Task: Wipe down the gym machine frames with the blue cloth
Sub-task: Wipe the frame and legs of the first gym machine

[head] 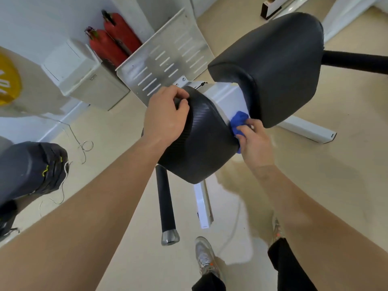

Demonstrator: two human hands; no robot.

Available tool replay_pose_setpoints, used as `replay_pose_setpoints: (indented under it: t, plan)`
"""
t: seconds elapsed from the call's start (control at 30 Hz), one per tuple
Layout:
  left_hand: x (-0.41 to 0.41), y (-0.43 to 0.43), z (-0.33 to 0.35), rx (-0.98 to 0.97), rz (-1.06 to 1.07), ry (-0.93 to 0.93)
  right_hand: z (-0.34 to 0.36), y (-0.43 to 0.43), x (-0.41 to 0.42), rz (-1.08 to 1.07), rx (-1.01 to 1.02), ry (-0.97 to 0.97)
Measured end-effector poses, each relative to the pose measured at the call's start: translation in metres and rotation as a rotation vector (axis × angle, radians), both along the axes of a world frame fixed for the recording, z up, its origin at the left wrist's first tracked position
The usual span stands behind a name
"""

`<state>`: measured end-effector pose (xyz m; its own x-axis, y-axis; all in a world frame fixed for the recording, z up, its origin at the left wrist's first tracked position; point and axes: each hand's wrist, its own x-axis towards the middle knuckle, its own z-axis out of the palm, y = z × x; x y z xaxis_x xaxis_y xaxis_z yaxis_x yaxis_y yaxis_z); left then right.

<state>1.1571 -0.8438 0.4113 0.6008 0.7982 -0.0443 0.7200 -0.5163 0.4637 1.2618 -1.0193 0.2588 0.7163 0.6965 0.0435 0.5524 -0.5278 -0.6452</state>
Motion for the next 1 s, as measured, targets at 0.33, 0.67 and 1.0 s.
replay_pose_setpoints:
  t: [0.33, 0.67, 1.0]
  plan:
    - [-0.018, 0.001, 0.002, 0.019, -0.009, 0.026, 0.036, 0.033, 0.009, -0.065, 0.186, 0.044]
    - [-0.041, -0.026, 0.009, 0.047, 0.024, -0.003, 0.063, 0.044, 0.011, 0.03, 0.119, 0.053]
    - [-0.057, -0.075, 0.023, 0.045, 0.076, -0.024, 0.065, -0.02, 0.013, 0.091, -0.045, 0.209]
